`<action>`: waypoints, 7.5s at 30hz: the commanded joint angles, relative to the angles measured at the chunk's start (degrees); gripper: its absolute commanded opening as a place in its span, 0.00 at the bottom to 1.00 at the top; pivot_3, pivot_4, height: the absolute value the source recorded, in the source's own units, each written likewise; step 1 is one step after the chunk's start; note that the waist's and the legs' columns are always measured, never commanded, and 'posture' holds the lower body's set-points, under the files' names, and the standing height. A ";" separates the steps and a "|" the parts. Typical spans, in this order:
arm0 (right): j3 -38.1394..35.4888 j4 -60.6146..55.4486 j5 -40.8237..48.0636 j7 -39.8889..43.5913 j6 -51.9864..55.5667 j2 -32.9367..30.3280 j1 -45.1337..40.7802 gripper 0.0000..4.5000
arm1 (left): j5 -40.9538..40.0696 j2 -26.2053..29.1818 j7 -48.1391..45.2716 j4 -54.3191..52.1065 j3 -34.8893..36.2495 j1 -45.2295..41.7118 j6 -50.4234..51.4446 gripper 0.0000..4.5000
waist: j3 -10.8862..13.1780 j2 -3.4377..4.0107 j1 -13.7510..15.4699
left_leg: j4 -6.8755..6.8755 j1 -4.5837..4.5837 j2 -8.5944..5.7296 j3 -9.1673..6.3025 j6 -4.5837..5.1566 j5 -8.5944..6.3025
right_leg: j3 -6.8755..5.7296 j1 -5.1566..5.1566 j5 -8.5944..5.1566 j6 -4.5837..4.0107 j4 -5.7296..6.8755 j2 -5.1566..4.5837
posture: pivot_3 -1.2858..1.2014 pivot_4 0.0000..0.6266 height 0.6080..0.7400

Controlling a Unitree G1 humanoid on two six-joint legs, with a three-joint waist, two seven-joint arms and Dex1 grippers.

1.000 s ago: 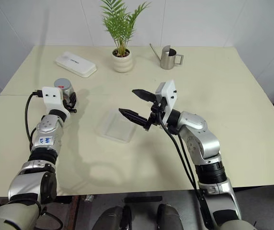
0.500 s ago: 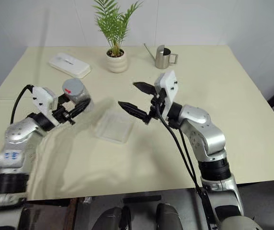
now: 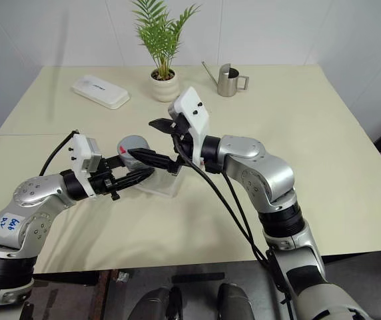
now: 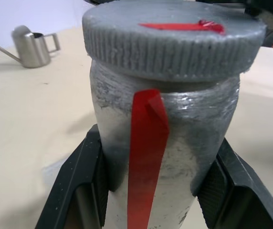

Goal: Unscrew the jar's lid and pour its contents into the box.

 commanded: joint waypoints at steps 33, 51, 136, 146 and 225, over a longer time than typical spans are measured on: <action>4.20 11.93 3.70 41.71 -9.91 -10.35 -12.86 0.58 | -4.99 0.08 -24.01 1.17 -5.35 -6.86 -3.13 0.44 | 0.00 0.00 0.00 | 0.11 -0.08 0.01 0.11 0.14 -0.05 | -0.33 0.09 0.00 0.02 -0.30 0.04 | 0.52 0.24 1.00; -1.76 9.98 -0.72 29.28 -16.39 -6.63 -8.66 1.00 | -3.33 -0.14 -15.92 3.57 1.10 -4.66 -1.72 0.44 | 0.00 0.00 0.25 | 0.10 -0.12 0.03 0.02 0.10 -0.07 | -0.34 0.08 0.01 0.03 -0.31 0.04 | 0.52 0.24 1.00; 0.08 3.58 -7.86 11.56 -0.59 -9.30 -8.46 0.01 | -2.43 -6.79 -8.55 6.36 1.33 -7.69 -5.31 0.44 | 0.01 0.00 0.08 | 0.14 -0.12 0.20 0.15 0.06 -0.06 | -0.34 0.07 0.01 0.03 -0.37 0.08 | 0.52 0.24 1.00; 1.39 -0.01 -7.40 8.60 3.42 -6.26 -10.09 0.01 | 0.98 -8.47 -8.70 9.92 -1.47 -8.65 -8.20 0.44 | 0.00 0.00 0.07 | 0.12 -0.11 0.20 0.16 0.06 -0.06 | -0.34 0.06 0.01 0.03 -0.37 0.15 | 0.52 0.24 1.00; -4.41 17.11 -2.83 25.26 -9.69 -11.73 -10.82 0.99 | -2.90 -8.26 -18.42 13.44 1.24 -9.35 -10.60 0.44 | 0.01 0.01 0.04 | 0.19 -0.14 0.23 0.18 0.09 -0.07 | -0.34 0.04 0.02 0.03 -0.35 0.33 | 0.52 0.24 1.00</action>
